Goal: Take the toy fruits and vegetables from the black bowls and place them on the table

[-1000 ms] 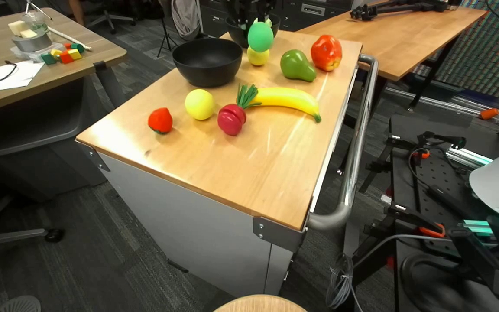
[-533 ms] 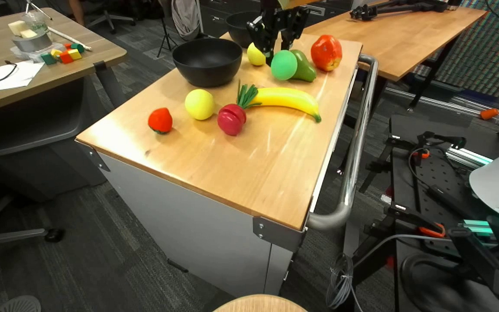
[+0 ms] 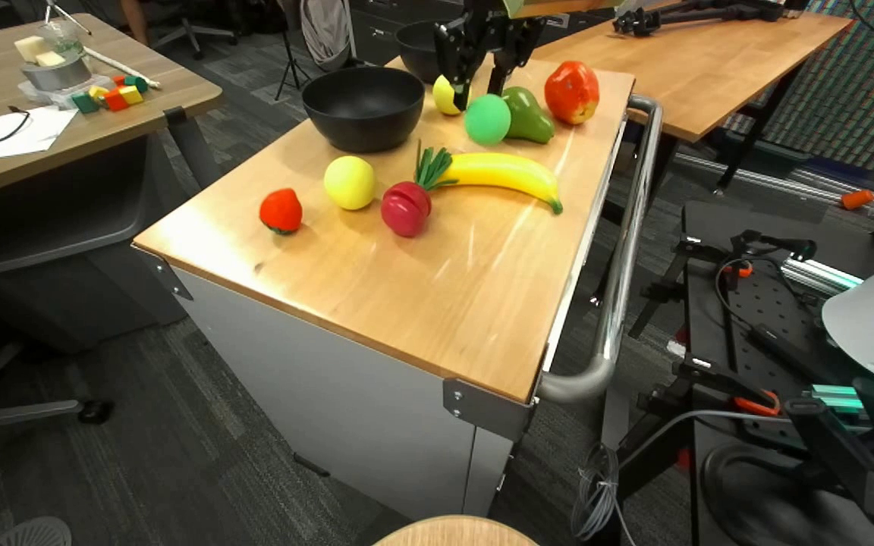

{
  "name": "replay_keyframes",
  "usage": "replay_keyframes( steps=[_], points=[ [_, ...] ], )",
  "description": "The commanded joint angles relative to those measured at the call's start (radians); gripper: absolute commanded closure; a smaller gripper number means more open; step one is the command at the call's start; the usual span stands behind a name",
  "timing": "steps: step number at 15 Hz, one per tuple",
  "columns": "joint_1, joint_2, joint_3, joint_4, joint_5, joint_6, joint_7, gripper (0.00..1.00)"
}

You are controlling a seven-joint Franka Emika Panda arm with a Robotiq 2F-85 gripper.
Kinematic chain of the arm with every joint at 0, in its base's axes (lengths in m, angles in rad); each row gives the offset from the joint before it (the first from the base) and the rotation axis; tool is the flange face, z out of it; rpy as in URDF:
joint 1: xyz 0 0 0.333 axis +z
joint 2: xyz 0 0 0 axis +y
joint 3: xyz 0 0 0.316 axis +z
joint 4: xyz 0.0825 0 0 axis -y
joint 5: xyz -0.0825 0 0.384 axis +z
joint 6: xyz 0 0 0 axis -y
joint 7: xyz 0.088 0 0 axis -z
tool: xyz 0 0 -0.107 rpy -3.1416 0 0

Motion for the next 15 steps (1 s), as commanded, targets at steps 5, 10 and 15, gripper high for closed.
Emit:
replay_keyframes(
  steps=[5,10,15],
  points=[
    [-0.149,-0.107,-0.033,0.157,-0.060,-0.081,-0.309,0.00],
    [-0.221,0.074,-0.096,0.360,0.093,-0.044,-0.420,0.00],
    [-0.217,0.308,-0.089,0.576,0.187,-0.102,-0.402,0.00]
  ],
)
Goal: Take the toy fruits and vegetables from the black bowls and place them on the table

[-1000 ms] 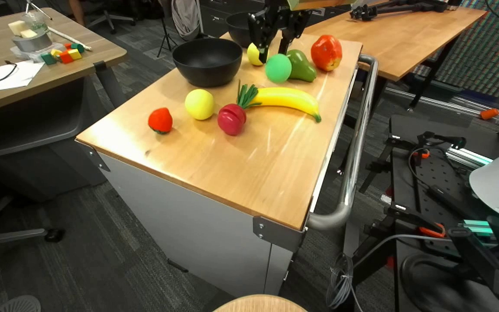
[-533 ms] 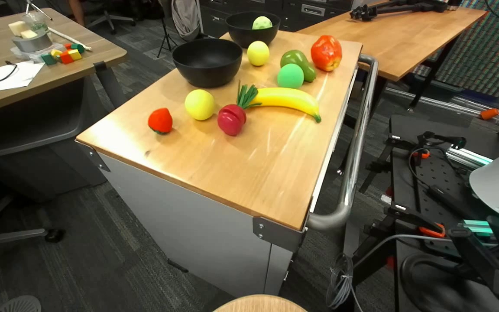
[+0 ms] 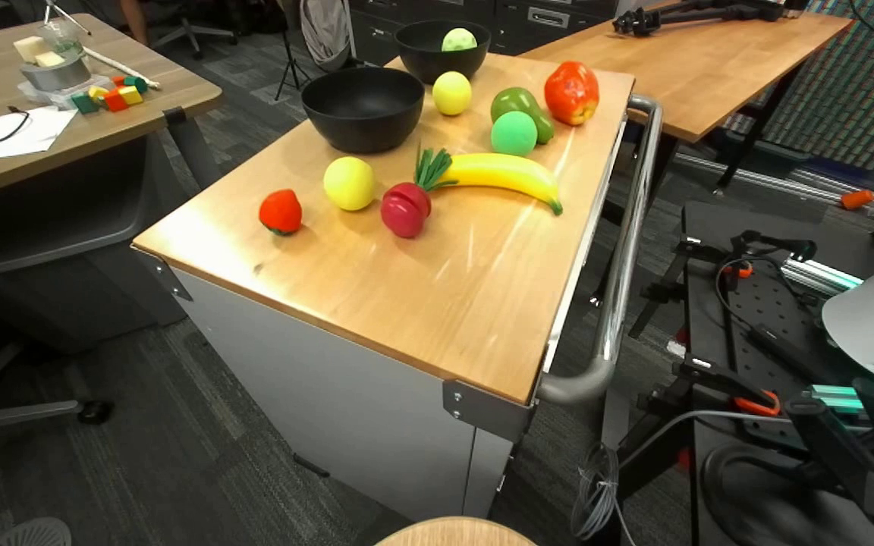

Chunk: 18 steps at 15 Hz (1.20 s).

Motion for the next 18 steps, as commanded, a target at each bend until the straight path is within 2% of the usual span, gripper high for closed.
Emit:
replay_keyframes(
  steps=[1,5,9,13,18],
  points=[
    [0.013,0.197,0.003,0.216,0.042,-0.044,0.014,0.00],
    [0.027,0.349,-0.021,0.379,0.017,-0.096,0.047,0.00],
    [0.025,0.444,-0.036,0.499,0.016,-0.198,0.068,0.00],
    [0.025,0.500,-0.048,0.571,0.002,-0.260,0.067,0.00],
    [0.028,0.535,-0.065,0.598,-0.041,-0.294,0.056,0.00]
  ],
)
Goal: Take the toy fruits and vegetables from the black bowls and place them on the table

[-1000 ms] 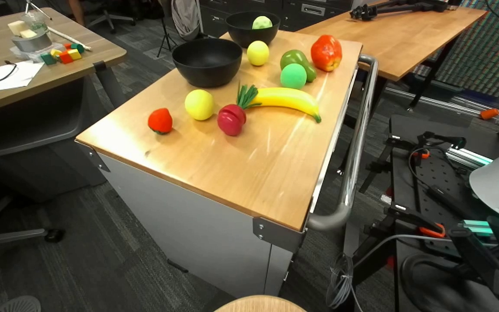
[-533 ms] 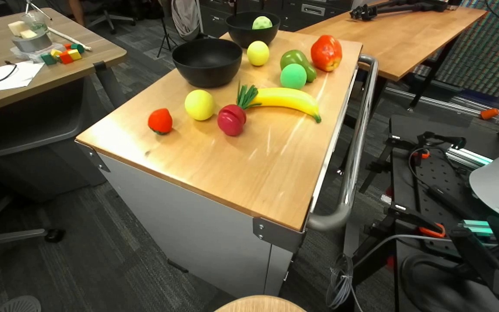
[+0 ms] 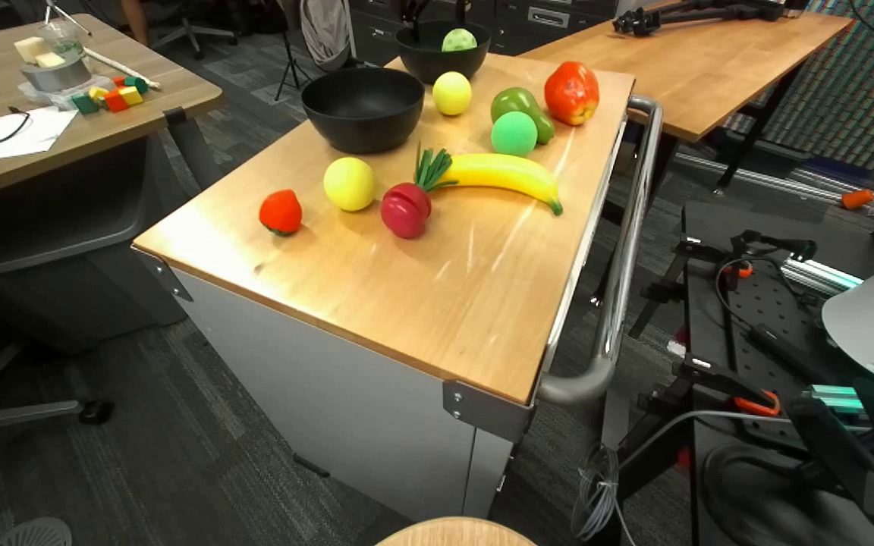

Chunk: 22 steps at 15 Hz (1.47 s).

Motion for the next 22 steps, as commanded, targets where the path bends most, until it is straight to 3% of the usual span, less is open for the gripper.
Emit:
replay_keyframes(
  steps=[1,14,16,20,21,22],
  points=[
    [0.013,0.039,-0.029,0.060,-0.040,-0.045,0.004,0.00],
    [0.035,0.032,-0.019,0.048,-0.076,-0.089,-0.023,0.00],
    [0.039,0.029,-0.016,0.042,-0.078,-0.104,-0.031,0.15],
    [0.050,0.025,-0.018,0.030,-0.107,-0.141,-0.050,0.03],
    [0.053,0.025,-0.018,0.027,-0.116,-0.151,-0.054,0.02],
    [0.056,0.025,-0.017,0.025,-0.123,-0.163,-0.058,0.07]
  ],
)
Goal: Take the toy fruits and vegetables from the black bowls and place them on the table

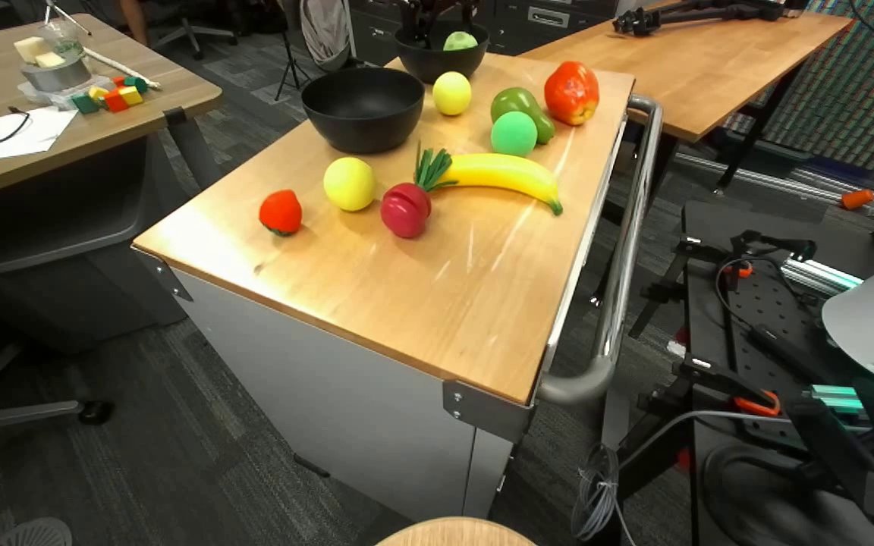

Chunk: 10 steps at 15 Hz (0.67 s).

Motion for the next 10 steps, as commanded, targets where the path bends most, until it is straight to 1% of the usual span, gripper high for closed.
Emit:
replay_keyframes(
  steps=[1,2,3,5,6,10],
  points=[
    [0.018,0.001,-0.002,-0.002,-0.034,-0.044,-0.024,0.10],
    [0.023,0.001,-0.003,-0.004,-0.046,-0.052,-0.026,0.31],
    [0.027,0.001,-0.003,-0.005,-0.060,-0.061,-0.032,0.32],
    [0.035,0.003,-0.003,-0.006,-0.079,-0.071,-0.032,0.49],
    [0.037,0.004,-0.002,-0.007,-0.083,-0.075,-0.032,0.58],
    [0.048,0.009,-0.001,-0.003,-0.097,-0.077,-0.029,0.85]
  ],
)
